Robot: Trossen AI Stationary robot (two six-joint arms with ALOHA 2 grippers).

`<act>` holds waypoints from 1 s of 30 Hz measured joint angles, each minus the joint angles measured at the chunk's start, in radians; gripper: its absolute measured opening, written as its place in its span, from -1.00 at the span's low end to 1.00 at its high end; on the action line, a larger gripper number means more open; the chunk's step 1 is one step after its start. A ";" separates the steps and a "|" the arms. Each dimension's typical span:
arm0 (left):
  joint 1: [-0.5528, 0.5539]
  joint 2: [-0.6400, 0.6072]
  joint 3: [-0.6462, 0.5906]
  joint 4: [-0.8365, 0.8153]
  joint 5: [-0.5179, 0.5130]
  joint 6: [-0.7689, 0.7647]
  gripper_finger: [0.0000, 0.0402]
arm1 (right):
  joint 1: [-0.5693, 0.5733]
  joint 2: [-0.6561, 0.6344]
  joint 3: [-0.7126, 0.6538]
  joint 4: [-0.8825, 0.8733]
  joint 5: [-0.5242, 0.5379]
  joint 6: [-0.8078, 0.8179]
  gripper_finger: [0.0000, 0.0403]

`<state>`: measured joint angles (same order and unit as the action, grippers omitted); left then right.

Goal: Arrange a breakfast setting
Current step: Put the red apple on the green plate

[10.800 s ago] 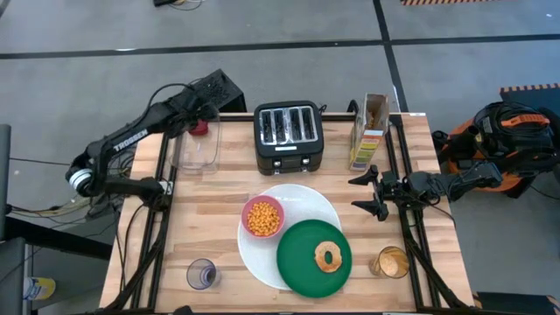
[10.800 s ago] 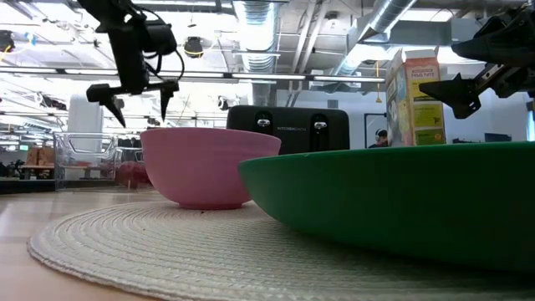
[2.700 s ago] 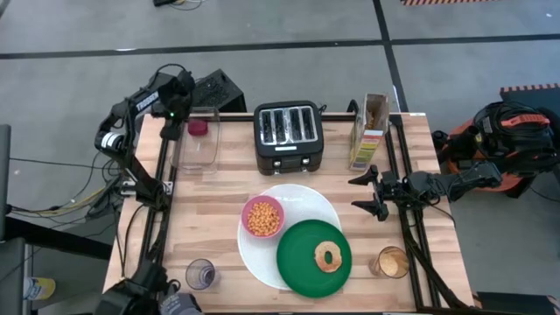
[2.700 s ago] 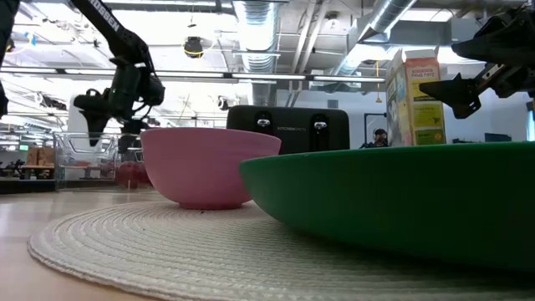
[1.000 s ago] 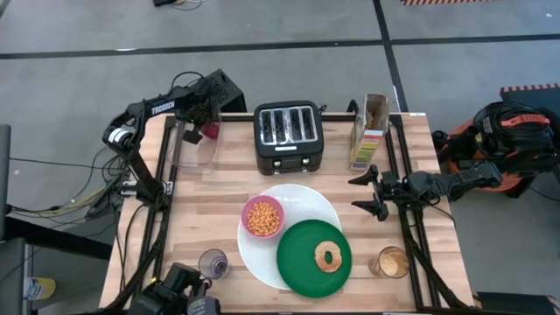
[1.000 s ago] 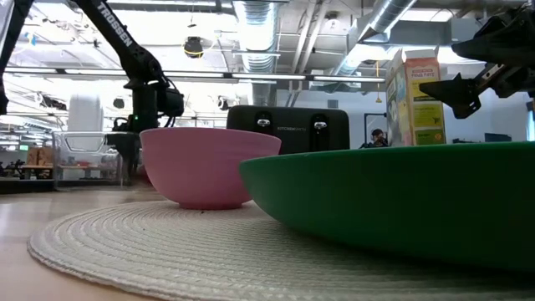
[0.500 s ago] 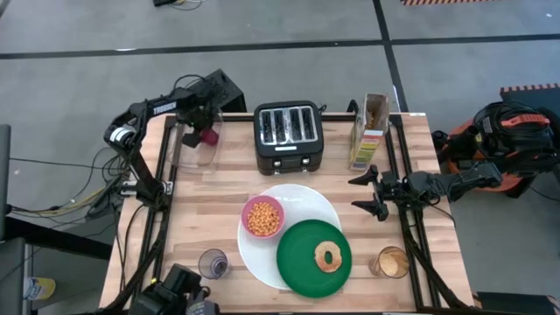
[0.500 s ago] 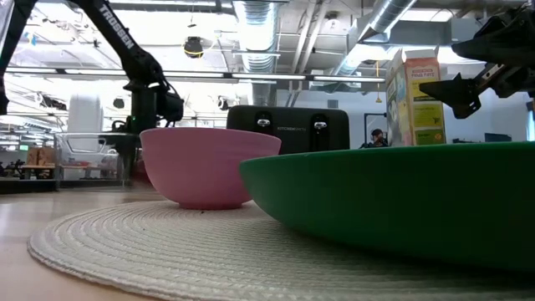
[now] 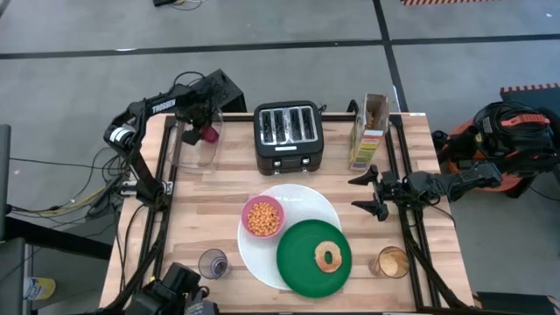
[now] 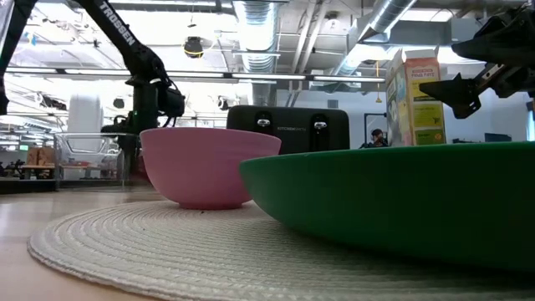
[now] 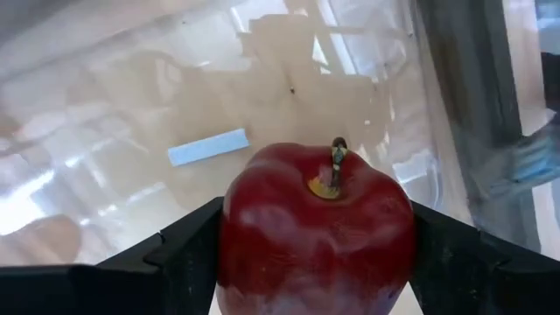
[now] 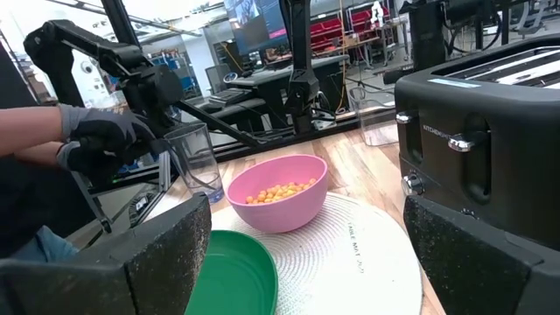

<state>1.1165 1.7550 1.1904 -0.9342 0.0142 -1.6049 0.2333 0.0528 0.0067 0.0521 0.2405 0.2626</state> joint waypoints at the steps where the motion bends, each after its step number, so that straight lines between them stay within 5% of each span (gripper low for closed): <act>1: 0.000 0.000 0.014 -0.024 -0.002 0.003 0.39 | 0.000 0.000 0.000 0.000 0.000 0.000 0.97; 21: -0.048 -0.008 0.433 -0.498 -0.083 0.069 0.39 | 0.000 0.000 0.000 0.000 0.000 0.000 0.97; 30: -0.195 -0.101 0.551 -0.512 -0.108 0.080 0.39 | 0.000 0.000 0.000 0.000 0.000 0.000 0.97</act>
<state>0.9217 1.6538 1.7418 -1.4465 -0.0939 -1.5253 0.2331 0.0528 0.0067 0.0521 0.2405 0.2626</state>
